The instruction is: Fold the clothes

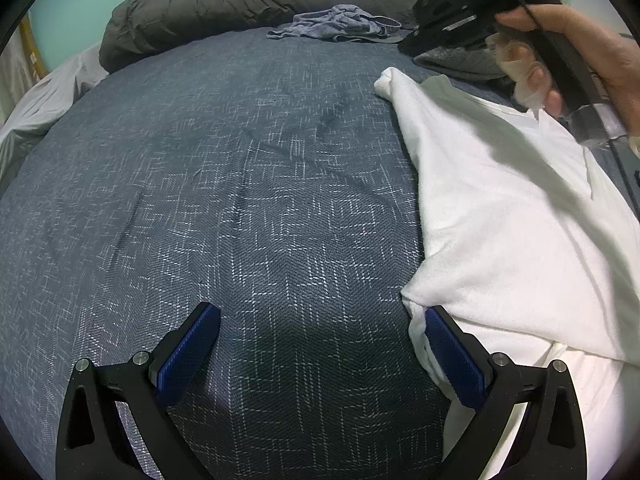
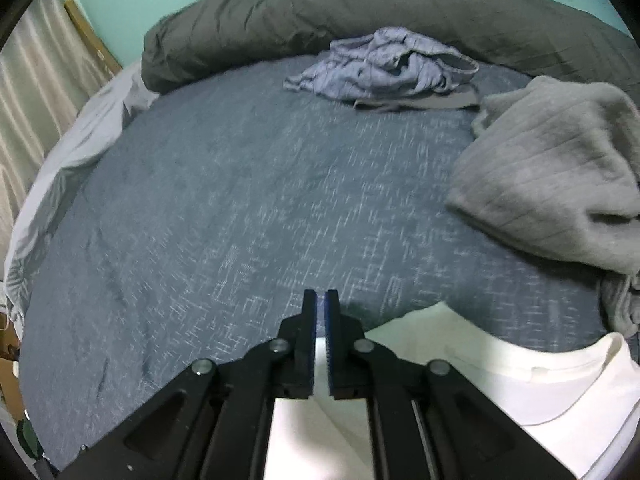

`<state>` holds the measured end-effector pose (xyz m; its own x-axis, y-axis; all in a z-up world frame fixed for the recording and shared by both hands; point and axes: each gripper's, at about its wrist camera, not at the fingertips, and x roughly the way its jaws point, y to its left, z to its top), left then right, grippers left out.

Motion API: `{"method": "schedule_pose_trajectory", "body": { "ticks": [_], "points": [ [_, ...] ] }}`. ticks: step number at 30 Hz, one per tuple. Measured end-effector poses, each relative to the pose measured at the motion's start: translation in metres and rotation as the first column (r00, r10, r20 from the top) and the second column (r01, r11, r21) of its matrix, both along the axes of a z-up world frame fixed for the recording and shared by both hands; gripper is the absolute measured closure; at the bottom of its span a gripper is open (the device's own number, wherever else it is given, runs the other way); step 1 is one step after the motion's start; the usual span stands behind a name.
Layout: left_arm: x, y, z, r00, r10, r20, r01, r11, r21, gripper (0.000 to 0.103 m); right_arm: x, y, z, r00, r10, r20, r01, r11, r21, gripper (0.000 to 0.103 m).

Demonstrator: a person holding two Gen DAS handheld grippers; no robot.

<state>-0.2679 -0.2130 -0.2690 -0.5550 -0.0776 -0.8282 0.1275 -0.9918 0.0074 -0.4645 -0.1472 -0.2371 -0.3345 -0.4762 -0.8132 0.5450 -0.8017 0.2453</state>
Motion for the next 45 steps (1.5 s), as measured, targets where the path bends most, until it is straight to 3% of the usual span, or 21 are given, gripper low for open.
{"method": "schedule_pose_trajectory", "body": {
  "ticks": [9, 15, 19, 26, 31, 33, 38, 39, 40, 41, 43, 45],
  "points": [
    [0.000, 0.000, 0.000, 1.000, 0.000, 0.000, 0.000, 1.000, 0.004, 0.000, 0.014, 0.048, 0.015, 1.000, -0.013, 0.010, 0.013, 1.000, -0.014, 0.092],
    [-0.004, -0.011, 0.001, 1.000, -0.010, 0.001, 0.010, 1.000, 0.012, 0.000, 0.018, 0.073, 0.011, 0.999, -0.021, 0.040, 0.022, 0.999, -0.024, 0.080],
    [-0.001, -0.008, 0.003, 1.000, -0.004, -0.001, 0.004, 1.000, 0.020, 0.000, 0.020, 0.088, 0.008, 0.998, -0.026, 0.060, 0.028, 0.999, -0.030, 0.079],
    [0.001, -0.009, 0.002, 1.000, -0.005, -0.001, 0.005, 1.000, 0.008, 0.000, 0.007, 0.041, 0.001, 0.999, 0.036, 0.026, -0.037, 0.999, 0.016, 0.077],
    [0.009, -0.012, 0.005, 1.000, -0.007, -0.002, 0.007, 1.000, 0.021, 0.000, -0.012, 0.019, -0.016, 1.000, 0.029, -0.005, -0.028, 0.989, 0.146, 0.054],
    [0.011, -0.011, 0.005, 1.000, -0.008, -0.003, 0.008, 1.000, 0.015, 0.000, -0.015, 0.014, -0.022, 0.999, 0.043, -0.027, -0.038, 0.983, 0.178, 0.054],
    [0.013, -0.007, 0.006, 1.000, -0.009, -0.004, 0.009, 1.000, 0.019, 0.000, -0.020, 0.013, -0.039, 0.997, 0.063, -0.037, -0.052, 0.968, 0.245, 0.054],
    [0.016, -0.007, 0.007, 1.000, -0.008, -0.004, 0.009, 1.000, 0.018, 0.000, -0.022, 0.014, -0.043, 0.998, 0.059, -0.032, -0.049, 0.967, 0.248, 0.058],
    [0.017, -0.007, 0.007, 1.000, -0.007, -0.005, 0.007, 1.000, 0.017, 0.000, -0.022, 0.016, -0.045, 0.998, 0.055, -0.029, -0.046, 0.969, 0.242, 0.076],
    [0.018, -0.007, 0.007, 1.000, -0.005, -0.005, 0.005, 1.000, 0.018, 0.000, -0.023, 0.018, -0.045, 0.998, 0.050, -0.030, -0.042, 0.973, 0.227, 0.081],
    [0.018, -0.007, 0.007, 1.000, -0.008, -0.005, 0.008, 1.000, 0.017, 0.000, -0.023, 0.022, -0.045, 0.999, 0.042, -0.033, -0.035, 0.979, 0.199, 0.092],
    [0.018, -0.008, 0.007, 1.000, -0.010, -0.004, 0.010, 1.000, 0.016, 0.000, -0.024, 0.024, -0.041, 0.998, 0.039, -0.046, -0.030, 0.983, 0.181, 0.095]
  ]
}}
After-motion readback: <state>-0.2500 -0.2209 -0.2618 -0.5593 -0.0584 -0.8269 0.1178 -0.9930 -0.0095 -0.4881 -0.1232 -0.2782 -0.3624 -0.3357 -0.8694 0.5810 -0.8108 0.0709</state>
